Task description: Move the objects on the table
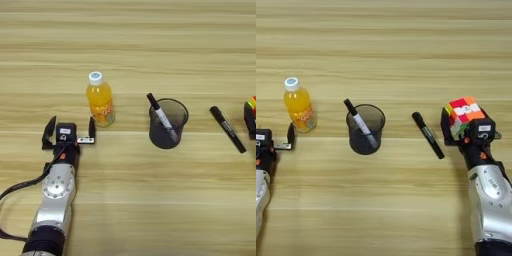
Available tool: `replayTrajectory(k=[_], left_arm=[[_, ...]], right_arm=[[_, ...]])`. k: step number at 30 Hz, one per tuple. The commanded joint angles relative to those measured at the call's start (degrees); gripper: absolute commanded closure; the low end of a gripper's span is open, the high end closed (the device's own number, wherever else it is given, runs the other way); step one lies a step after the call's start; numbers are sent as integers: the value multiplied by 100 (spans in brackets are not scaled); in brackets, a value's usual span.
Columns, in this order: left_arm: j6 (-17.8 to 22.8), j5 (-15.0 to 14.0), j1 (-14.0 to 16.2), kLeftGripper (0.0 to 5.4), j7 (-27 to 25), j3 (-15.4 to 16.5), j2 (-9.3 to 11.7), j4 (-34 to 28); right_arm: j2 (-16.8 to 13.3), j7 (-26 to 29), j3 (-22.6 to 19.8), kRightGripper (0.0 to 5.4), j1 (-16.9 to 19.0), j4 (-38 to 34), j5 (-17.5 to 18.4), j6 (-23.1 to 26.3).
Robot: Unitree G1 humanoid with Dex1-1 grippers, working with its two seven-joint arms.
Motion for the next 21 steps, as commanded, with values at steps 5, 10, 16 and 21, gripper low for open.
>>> replayTrajectory(k=[5, 10, 16, 21], left_arm=[[-2, 19, -16, 0, 2, -17, 1, 5], [0, 20, -7, 0, 10, -16, -1, -11], [8, 12, -18, 0, 6, -11, 1, -7], [9, 14, -32, 0, 4, -13, 2, 6]], right_arm=[[84, -393, 8, 121, -464, 1143, -394, -257], [160, -406, 74, 121, -573, 1660, -472, -384], [192, -371, 113, 121, -585, 1806, -507, -479], [199, -348, 158, 54, -573, 1771, -513, -472]])
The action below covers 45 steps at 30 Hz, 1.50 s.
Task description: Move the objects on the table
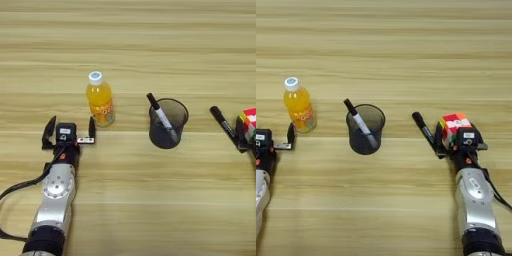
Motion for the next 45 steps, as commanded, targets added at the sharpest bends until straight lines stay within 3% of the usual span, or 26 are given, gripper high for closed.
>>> replayTrajectory(k=[1, 5, 15, 21, 28, 34, 45], left_arm=[[21, 12, -36, 0, 2, -12, 3, 9], [11, 9, -52, 0, -4, -12, 5, 34], [2, 11, -74, 0, -16, -27, -7, 56], [5, 16, -57, 0, -18, -37, -13, 34], [5, 20, -43, 0, -13, -41, -18, 14], [7, 15, -32, 0, -19, -36, -10, -2], [-5, 13, -6, 0, -21, -33, -8, -28]], right_arm=[[4, 27, 47, 36, -37, 0, -44, -22], [-7, -67, 24, 3, 24, -229, -71, -63], [-70, -237, -96, 3, 293, -1056, -122, -139], [-22, 63, 131, 3, 721, -1998, -146, -146], [-113, 528, 451, 3, 1097, -2603, -151, -188], [-146, 800, 627, 3, 1226, -2662, -200, -148], [-174, 1111, 1042, 3, 1348, -2737, -260, 373]])
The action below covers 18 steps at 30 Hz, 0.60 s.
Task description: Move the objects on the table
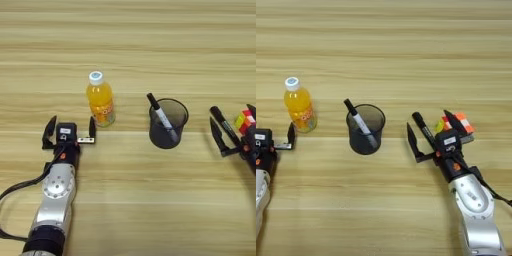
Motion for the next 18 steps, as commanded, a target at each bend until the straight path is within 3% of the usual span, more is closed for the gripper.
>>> replayTrajectory(k=[1, 7, 18], left_arm=[[-3, 15, 7, 0, -10, -28, -8, -39], [1, 20, 14, 0, 3, -30, -15, -49], [17, 26, 45, 0, 14, -34, -24, -102]], right_arm=[[-32, 20, 99, 3, -1, 41, -109, 271], [21, 59, 244, 3, -67, 237, -155, 439], [-1, -65, 102, 3, -241, 696, -106, 646]])
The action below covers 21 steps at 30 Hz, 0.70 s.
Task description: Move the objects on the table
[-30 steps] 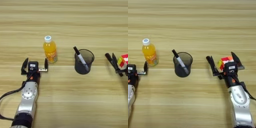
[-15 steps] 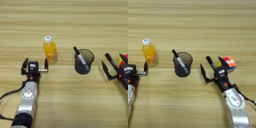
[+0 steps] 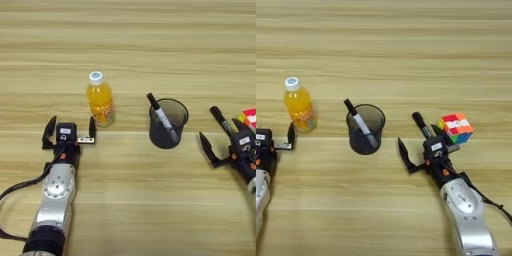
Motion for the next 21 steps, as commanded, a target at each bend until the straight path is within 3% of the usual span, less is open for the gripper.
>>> replayTrajectory(k=[1, 12, 21], left_arm=[[19, 27, 27, 0, 10, -30, -16, -66], [20, 29, -3, 0, 6, -37, -24, -27], [25, 32, -1, 0, -4, -48, -28, -38]], right_arm=[[-14, -18, -51, 3, -91, 81, 7, 67], [17, 29, -100, 3, -266, 468, 172, 197], [108, 53, -320, 3, -363, 599, 533, 653]])
